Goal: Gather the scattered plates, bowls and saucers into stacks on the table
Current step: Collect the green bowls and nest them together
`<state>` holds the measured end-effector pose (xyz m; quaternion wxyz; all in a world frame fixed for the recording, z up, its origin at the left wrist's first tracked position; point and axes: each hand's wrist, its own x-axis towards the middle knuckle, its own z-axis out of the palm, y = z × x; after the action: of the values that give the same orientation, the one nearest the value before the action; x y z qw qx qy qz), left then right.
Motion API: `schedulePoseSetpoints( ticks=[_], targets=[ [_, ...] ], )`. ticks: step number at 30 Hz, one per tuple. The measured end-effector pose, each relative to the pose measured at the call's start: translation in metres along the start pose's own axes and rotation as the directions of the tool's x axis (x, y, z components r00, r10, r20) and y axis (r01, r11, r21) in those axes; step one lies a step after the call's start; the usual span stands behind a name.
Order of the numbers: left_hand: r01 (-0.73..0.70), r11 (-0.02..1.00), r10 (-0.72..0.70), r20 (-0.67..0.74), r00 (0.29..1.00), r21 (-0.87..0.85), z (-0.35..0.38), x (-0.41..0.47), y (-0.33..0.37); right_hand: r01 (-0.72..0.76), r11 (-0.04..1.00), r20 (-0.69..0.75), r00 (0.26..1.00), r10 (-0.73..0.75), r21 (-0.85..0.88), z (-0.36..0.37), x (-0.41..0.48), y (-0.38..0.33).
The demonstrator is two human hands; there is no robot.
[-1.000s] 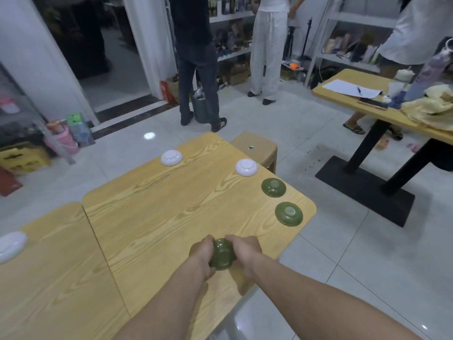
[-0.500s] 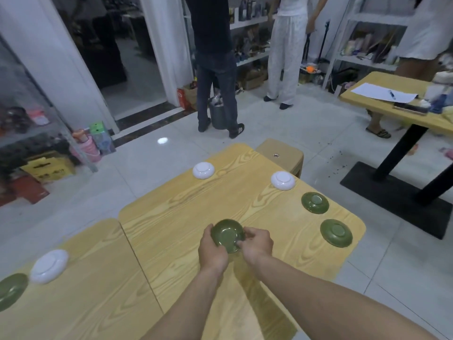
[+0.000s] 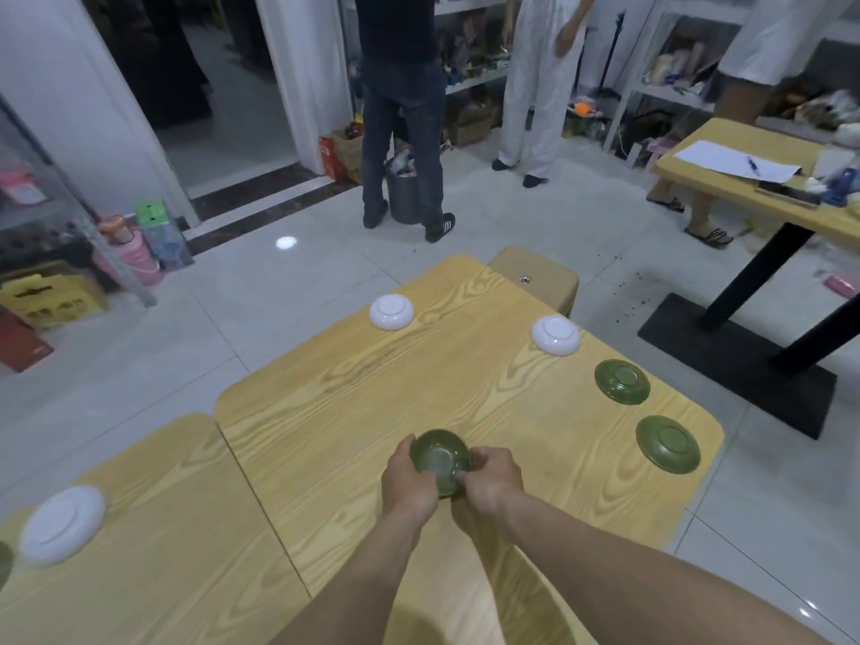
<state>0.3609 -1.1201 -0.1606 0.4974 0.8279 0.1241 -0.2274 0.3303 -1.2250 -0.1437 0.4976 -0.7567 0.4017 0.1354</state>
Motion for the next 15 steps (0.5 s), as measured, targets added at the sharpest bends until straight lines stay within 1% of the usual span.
schedulePoseSetpoints(
  ticks=[6,8,9,10,11,12,13,14,15],
  targets=[
    [-0.027,0.995,0.021,0.057,0.998,0.094,-0.003,0.004,0.005,0.039,0.996,0.088,0.996,-0.033,-0.075,-0.010,0.003,-0.003],
    [-0.083,0.978,0.074,0.055,0.996,0.193,-0.005,0.005,0.011,0.100,0.979,0.098,0.992,-0.083,-0.177,-0.022,-0.001,-0.004],
    [-0.130,0.956,0.119,0.055,0.991,0.264,-0.007,0.005,0.015,0.166,0.952,0.097,0.985,-0.145,-0.259,-0.031,-0.003,-0.005],
    [-0.190,0.919,0.176,0.070,0.982,0.345,-0.008,0.004,0.021,0.255,0.887,0.096,0.967,-0.236,-0.385,-0.042,-0.005,-0.005],
    [-0.256,0.866,0.237,0.099,0.967,0.431,-0.009,0.002,0.029,0.332,0.774,0.104,0.938,-0.329,-0.539,-0.056,-0.008,-0.005],
    [-0.322,0.793,0.297,0.133,0.946,0.518,-0.009,-0.001,0.039,0.377,0.632,0.119,0.904,-0.411,-0.677,-0.071,-0.011,-0.005],
    [-0.379,0.706,0.352,0.169,0.921,0.598,-0.007,-0.006,0.050,0.385,0.499,0.134,0.874,-0.467,-0.776,-0.087,-0.011,-0.002],
    [-0.423,0.619,0.395,0.204,0.896,0.661,-0.003,-0.012,0.063,0.374,0.393,0.141,0.851,-0.506,-0.840,-0.105,-0.014,-0.002],
    [-0.455,0.541,0.424,0.238,0.874,0.708,0.002,-0.019,0.076,0.354,0.313,0.147,0.835,-0.530,-0.881,-0.120,-0.014,0.001]
  ],
)
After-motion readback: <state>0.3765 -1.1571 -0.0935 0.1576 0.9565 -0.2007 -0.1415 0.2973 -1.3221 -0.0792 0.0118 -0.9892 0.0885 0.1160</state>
